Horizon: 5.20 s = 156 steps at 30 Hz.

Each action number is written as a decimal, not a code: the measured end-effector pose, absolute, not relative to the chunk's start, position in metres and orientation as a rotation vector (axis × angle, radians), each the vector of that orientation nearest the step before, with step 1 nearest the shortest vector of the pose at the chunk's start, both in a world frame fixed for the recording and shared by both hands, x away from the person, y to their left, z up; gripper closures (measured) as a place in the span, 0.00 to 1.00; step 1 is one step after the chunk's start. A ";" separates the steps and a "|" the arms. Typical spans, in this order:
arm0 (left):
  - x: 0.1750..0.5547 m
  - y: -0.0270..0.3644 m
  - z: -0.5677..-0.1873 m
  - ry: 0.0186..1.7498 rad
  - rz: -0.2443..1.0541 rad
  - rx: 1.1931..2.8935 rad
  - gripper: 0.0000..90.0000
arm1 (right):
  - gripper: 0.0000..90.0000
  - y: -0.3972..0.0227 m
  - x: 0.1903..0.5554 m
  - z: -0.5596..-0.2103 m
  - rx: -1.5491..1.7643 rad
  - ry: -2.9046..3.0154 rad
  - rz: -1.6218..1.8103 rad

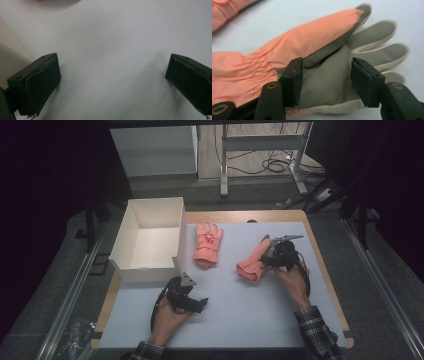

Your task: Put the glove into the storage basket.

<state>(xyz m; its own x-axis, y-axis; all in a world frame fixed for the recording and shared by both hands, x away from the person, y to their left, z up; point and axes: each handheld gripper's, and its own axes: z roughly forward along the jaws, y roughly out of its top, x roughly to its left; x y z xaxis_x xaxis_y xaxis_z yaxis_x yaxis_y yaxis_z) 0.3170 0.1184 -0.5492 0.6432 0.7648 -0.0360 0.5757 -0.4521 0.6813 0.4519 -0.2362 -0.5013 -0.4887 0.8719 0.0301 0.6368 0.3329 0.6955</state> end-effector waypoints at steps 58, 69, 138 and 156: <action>0.317 0.118 -0.549 1.040 0.363 2.184 0.00 | 0.97 -0.223 0.387 -0.460 0.909 2.647 1.243; 0.317 0.119 -0.549 1.036 0.365 2.193 0.00 | 0.97 -0.205 0.383 -0.476 0.809 2.756 1.191; 0.317 0.118 -0.549 1.036 0.366 2.189 0.00 | 0.50 -0.099 0.472 -0.461 0.808 2.584 1.123; 0.317 0.118 -0.549 1.038 0.364 2.188 0.00 | 0.68 -0.067 0.509 -0.467 0.860 2.569 1.097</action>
